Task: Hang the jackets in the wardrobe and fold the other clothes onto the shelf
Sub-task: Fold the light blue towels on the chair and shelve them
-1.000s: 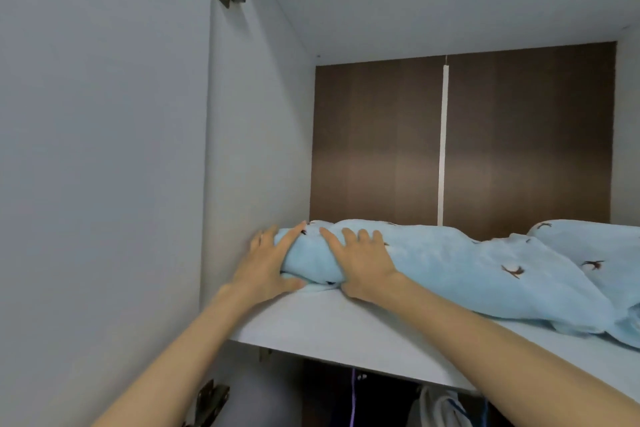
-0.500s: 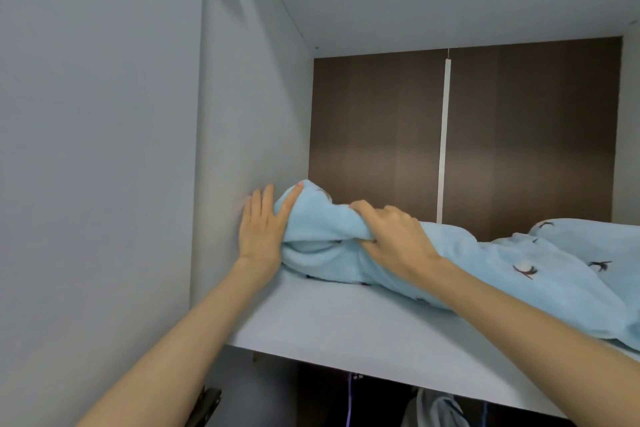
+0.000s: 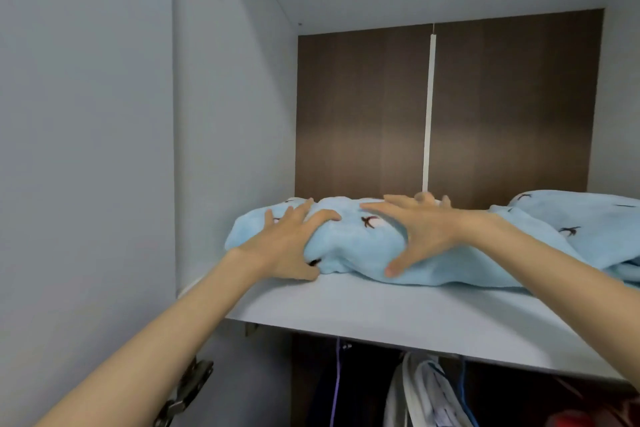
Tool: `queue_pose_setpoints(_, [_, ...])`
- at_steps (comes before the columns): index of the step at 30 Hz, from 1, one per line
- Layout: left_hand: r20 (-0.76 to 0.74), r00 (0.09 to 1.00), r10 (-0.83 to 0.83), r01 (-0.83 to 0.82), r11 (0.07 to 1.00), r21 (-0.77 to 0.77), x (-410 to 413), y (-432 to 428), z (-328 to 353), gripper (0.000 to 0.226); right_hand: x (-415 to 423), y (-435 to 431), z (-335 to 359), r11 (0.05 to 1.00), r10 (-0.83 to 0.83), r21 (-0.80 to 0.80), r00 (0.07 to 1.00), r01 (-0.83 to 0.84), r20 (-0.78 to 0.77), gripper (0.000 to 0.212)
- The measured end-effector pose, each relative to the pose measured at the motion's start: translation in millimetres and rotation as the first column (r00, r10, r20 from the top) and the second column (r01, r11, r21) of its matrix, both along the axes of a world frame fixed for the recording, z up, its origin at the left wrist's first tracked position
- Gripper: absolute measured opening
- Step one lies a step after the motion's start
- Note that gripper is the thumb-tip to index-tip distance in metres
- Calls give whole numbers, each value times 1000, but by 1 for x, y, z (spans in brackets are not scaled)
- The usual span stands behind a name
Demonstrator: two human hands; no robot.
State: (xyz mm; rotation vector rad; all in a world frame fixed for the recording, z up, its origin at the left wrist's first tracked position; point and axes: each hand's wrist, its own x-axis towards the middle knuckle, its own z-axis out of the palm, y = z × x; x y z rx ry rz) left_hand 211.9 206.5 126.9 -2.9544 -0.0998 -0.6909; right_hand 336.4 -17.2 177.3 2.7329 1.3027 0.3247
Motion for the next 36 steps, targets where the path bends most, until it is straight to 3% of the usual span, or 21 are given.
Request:
queue_pose_setpoints(2, [39, 997, -69, 67, 997, 37, 6, 0, -5, 99, 8, -22, -4, 980, -184, -76, 983, 184, 14, 121])
queue_pose_setpoints(4, [6, 996, -88, 88, 994, 59, 15, -2, -2, 104, 15, -38, -10, 972, -231, -43, 973, 230, -24, 122])
queue_pose_setpoints(8, [-124, 992, 9, -7, 1000, 9, 32, 10, 5, 95, 27, -32, -27, 984, -130, 121, 991, 132, -22, 107])
queue_pose_setpoints(15, [-128, 980, 155, -153, 988, 24, 38, 19, -6, 96, 41, -3, -39, 971, -100, 221, 995, 93, 19, 90])
queue_pose_setpoints(19, [-323, 939, 117, -130, 991, -21, 33, 21, 17, 105, 43, -19, -26, 994, -33, 103, 997, 40, -69, 81])
queue_pose_setpoints(21, [-402, 914, 50, -121, 981, -154, 32, 18, 37, 107, 39, -26, -10, 987, -1, 155, 981, 32, -196, 70])
queue_pose_setpoints(22, [-375, 927, -5, -92, 966, -241, 34, 14, 46, 103, 35, -26, -2, 965, 33, 262, 972, 30, -234, 61])
queue_pose_setpoints(24, [-198, 976, -91, 17, 938, -346, 48, 6, 56, 87, 35, -14, 7, 873, 72, 487, 985, 15, -158, 46])
queue_pose_setpoints(26, [-37, 997, -66, 53, 961, -271, 69, -3, 60, 68, 37, 11, 12, 839, -12, 544, 1000, 21, -20, 43])
queue_pose_setpoints(28, [2, 1000, 6, -5, 974, -227, 90, -10, 60, 57, 43, 39, 10, 839, -70, 542, 997, 52, 12, 44])
queue_pose_setpoints(31, [-99, 993, 67, -91, 960, -266, 117, -12, 48, 51, 59, 69, -7, 864, -138, 484, 990, 140, -39, 45])
queue_pose_setpoints(36, [-202, 974, 99, -169, 914, -368, 136, 10, 24, 59, 79, 76, -34, 893, -289, 332, 953, 304, -94, 52])
